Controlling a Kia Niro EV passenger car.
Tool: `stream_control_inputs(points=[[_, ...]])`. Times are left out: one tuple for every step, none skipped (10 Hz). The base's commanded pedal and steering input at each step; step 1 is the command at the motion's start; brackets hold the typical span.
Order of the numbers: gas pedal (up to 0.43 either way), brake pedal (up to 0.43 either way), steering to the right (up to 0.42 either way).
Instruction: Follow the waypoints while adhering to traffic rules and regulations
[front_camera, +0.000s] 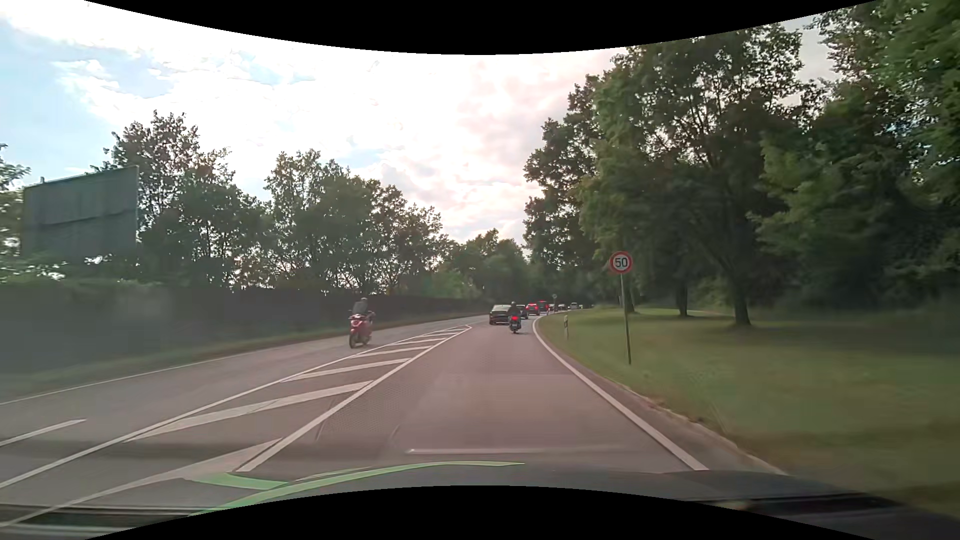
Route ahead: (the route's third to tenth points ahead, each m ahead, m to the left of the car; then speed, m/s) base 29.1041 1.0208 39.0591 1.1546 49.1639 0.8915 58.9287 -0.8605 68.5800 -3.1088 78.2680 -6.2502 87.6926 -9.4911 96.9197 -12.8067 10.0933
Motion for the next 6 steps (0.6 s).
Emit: stream_control_inputs(points=[[0.059,0.000,0.016],[0.079,0.000,0.016],[0.087,0.000,0.016],[0.087,0.000,0.016],[0.087,0.000,0.016],[0.087,0.000,0.016]])
